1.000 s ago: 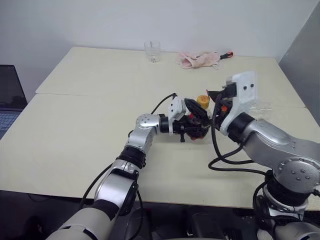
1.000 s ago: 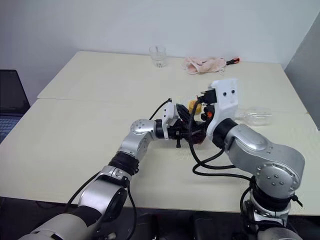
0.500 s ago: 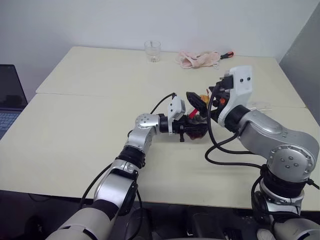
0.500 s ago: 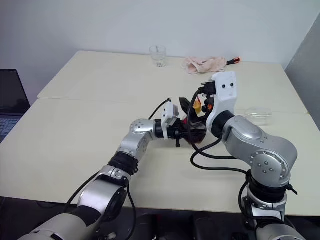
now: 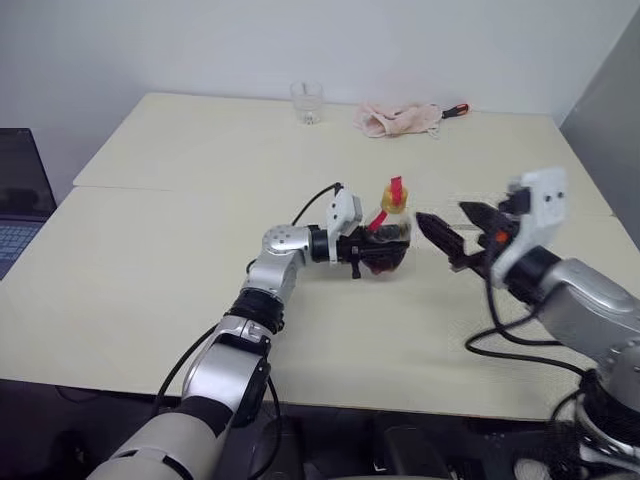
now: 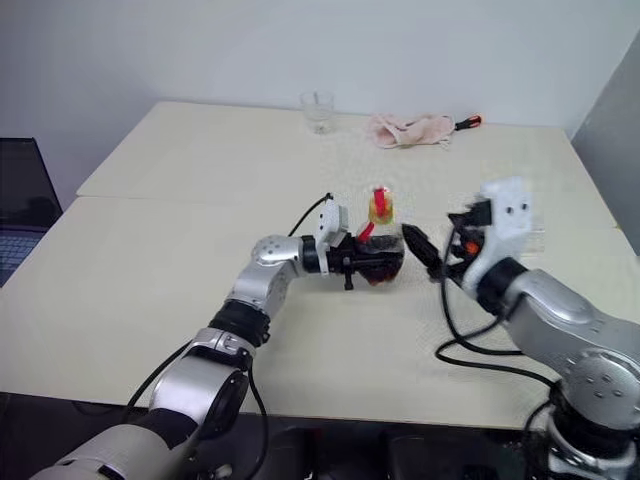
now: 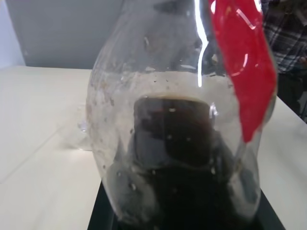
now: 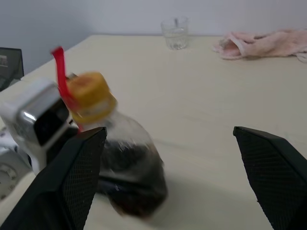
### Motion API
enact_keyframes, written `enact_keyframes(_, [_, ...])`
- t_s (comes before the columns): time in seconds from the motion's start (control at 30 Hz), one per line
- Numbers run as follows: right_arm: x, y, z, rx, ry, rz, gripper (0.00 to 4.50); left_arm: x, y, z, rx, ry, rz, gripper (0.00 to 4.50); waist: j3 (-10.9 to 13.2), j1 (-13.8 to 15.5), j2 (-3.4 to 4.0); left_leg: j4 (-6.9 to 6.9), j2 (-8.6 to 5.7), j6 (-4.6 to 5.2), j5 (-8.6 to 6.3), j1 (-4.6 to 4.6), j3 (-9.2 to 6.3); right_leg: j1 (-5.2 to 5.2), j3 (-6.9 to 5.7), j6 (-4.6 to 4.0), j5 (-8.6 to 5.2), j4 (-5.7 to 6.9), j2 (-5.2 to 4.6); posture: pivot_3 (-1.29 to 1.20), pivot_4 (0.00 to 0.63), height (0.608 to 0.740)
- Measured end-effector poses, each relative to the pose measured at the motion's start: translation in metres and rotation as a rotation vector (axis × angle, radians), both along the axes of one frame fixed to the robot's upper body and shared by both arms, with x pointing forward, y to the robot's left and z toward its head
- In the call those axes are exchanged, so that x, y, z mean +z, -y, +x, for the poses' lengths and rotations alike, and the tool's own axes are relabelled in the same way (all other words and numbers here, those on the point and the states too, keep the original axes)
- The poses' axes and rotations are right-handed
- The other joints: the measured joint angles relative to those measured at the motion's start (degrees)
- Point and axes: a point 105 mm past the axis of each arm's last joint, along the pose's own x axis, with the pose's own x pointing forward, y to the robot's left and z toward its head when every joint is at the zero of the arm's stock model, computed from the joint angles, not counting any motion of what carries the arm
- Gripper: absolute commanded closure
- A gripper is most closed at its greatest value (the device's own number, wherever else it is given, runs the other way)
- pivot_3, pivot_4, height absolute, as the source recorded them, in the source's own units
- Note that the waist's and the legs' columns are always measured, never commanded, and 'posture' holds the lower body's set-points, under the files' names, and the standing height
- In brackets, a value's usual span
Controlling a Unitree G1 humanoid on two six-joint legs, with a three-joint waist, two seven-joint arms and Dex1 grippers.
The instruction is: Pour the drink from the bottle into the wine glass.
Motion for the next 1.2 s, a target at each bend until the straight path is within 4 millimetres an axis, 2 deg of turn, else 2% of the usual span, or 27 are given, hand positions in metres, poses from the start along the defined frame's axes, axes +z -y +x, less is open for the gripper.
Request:
enact_keyframes(0.1, [-0.001,-0.001,-0.011,0.051,-0.009,-0.013,0.0,0.0,-0.004,0.002,0.009,0.005,0.001,3.5,0.0,-0.2,-0.01,-0.02,-0.01,0.0,0.0,0.03,-0.01,0.0,0.02,0.0,0.0,0.01,0.01,0.0,0.15,0.74])
enact_keyframes(0.27, [0.02,-0.047,-0.016,0.223,0.069,0.055,0.0,0.0,0.001,0.0,-0.003,0.007,-0.008,3.5,0.0,-1.2,-0.02,0.01,-0.02,0.01,0.01,0.07,-0.07,0.0,0.03,0.01,0.01,0.08,0.04,0.0,0.15,0.74])
enact_keyframes(0.33, [0.025,-0.055,-0.014,0.231,0.087,0.058,0.0,0.0,0.003,-0.001,-0.008,0.006,-0.006,3.5,0.0,-1.2,-0.02,0.02,-0.02,0.01,0.01,0.06,-0.07,0.03,0.05,0.01,0.01,0.06,0.04,0.0,0.15,0.74])
enact_keyframes(0.43, [0.028,-0.054,0.004,0.151,0.106,0.068,0.0,0.0,0.002,-0.001,-0.004,0.007,-0.005,3.5,0.0,-1.2,-0.02,0.03,-0.02,0.01,0.01,0.05,-0.03,0.01,0.05,0.01,0.01,0.04,0.02,0.0,0.15,0.74])
enact_keyframes(0.5, [0.023,-0.045,0.019,0.062,0.087,0.053,0.0,0.0,0.002,0.0,-0.003,0.007,-0.005,3.5,0.0,-1.1,-0.02,0.0,-0.01,0.01,0.01,0.02,-0.01,0.0,0.05,0.01,0.01,-0.04,0.01,0.0,0.15,0.74])
enact_keyframes(0.8, [0.015,-0.067,0.019,0.15,0.081,0.037,0.0,0.0,0.002,0.0,-0.001,0.007,-0.006,3.5,0.0,-1.0,-0.02,-0.06,0.02,0.01,0.01,-0.01,-0.01,-0.02,0.03,0.01,0.0,-0.11,0.01,0.0,0.15,0.74])
enact_keyframes(1.2, [0.026,-0.078,0.042,0.117,0.107,0.068,0.0,0.0,0.002,0.0,0.0,0.008,-0.007,3.5,0.0,-0.9,-0.02,-0.05,0.02,0.01,0.01,-0.01,0.02,-0.03,-0.01,0.01,0.0,-0.08,0.01,0.0,0.15,0.74])
